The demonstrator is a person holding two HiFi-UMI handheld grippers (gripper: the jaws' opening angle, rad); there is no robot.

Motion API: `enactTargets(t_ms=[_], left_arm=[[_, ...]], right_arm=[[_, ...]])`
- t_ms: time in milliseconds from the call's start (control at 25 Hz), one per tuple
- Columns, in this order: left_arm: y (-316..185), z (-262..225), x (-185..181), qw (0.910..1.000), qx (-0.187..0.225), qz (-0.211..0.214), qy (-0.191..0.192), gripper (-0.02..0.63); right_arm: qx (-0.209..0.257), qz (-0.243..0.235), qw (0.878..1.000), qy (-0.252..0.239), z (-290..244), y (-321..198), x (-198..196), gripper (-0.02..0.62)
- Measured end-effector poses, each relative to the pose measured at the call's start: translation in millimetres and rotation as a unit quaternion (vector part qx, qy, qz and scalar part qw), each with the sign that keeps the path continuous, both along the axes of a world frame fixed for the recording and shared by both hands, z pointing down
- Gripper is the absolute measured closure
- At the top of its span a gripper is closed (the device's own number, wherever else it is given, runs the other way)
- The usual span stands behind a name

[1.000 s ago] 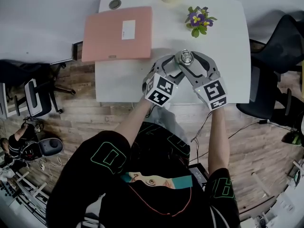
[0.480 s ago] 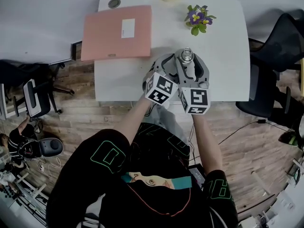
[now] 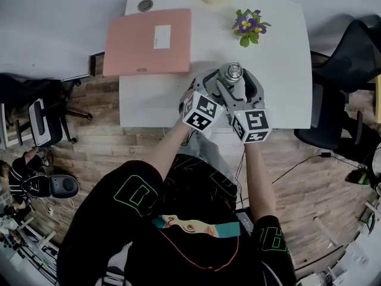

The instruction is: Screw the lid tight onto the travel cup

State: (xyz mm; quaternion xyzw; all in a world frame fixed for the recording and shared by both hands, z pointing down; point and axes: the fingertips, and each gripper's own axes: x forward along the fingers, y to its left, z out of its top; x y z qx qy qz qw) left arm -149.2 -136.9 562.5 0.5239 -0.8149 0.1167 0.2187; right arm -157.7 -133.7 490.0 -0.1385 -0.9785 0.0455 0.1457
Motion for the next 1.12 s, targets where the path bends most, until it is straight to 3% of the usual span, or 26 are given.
enactTargets(t_ms=[120, 280, 480, 640, 840, 1120], left_arm=[[1, 0, -1, 1.0, 0.003, 0.0, 0.002, 0.31], [0, 1, 0, 0.9999, 0.004, 0.011, 0.012, 0.311], [1, 1, 2, 0.9995, -0.001, 0.022, 0.021, 0.313], [1, 2, 1, 0.9994, 0.0, 0.026, 0.025, 0.314], [2, 4, 1, 0.9991, 0.002, 0.029, 0.03, 0.314], [2, 6, 1, 0.9989, 0.003, 0.03, 0.034, 0.316]], right_arm=[[0.002, -0.025, 1.0, -0.003, -4, -4, 0, 0.247], [0.007, -0.097, 0.995, -0.005, -10, -3, 0, 0.268], [0.005, -0.191, 0.982, -0.002, -18, 1, -1, 0.268], [0.017, -0.241, 0.97, 0.015, -16, -1, -3, 0.278], [0.0, -0.27, 0.963, 0.017, -18, -5, -3, 0.361], [-0.021, -0.242, 0.97, 0.003, -18, -6, -4, 0.364]])
